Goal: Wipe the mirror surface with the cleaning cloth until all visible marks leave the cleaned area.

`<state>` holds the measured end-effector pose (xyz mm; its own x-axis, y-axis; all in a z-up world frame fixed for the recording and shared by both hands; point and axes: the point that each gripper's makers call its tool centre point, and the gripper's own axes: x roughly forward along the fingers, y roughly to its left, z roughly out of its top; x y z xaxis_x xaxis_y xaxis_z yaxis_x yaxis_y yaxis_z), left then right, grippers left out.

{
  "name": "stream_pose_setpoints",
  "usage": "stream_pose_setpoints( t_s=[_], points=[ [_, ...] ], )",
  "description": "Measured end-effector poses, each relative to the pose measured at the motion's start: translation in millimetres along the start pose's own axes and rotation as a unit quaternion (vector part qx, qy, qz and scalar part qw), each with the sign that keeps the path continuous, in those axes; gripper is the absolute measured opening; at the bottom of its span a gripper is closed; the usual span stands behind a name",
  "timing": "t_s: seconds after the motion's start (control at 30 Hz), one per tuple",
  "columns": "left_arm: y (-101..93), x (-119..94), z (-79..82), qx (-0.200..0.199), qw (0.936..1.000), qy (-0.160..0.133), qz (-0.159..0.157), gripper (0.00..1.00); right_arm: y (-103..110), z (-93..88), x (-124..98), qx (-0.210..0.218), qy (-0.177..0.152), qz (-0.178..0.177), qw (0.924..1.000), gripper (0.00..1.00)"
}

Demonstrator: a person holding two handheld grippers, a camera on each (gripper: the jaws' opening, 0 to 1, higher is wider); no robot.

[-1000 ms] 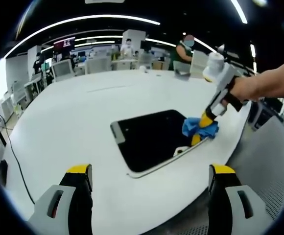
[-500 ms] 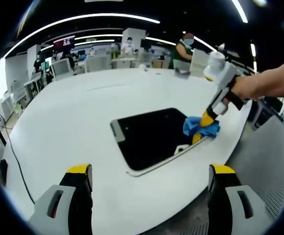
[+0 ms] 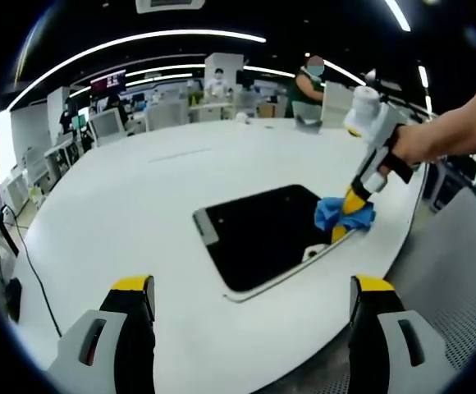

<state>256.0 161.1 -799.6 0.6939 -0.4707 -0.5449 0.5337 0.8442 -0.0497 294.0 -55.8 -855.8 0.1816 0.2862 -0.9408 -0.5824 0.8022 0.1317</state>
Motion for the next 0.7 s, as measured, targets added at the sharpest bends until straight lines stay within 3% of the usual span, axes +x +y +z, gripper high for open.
stream_pose_setpoints(
  t_s=[0.3,0.53,0.7],
  points=[
    [6.6,-1.8,1.8,0.012,0.9997,-0.002,0.019,0.99,0.6,-0.4,0.4,-0.009,-0.005,0.006,0.9999,0.01],
    [2.6,-1.1,-0.2,0.002,1.0,-0.001,0.007,0.99,0.0,0.3,0.4,-0.007,-0.008,0.003,0.9999,0.01],
    [1.9,-1.7,-1.0,-0.01,0.9999,0.001,0.006,0.99,0.7,-0.6,-0.4,0.027,-0.017,-0.016,0.9994,0.01]
  ],
)
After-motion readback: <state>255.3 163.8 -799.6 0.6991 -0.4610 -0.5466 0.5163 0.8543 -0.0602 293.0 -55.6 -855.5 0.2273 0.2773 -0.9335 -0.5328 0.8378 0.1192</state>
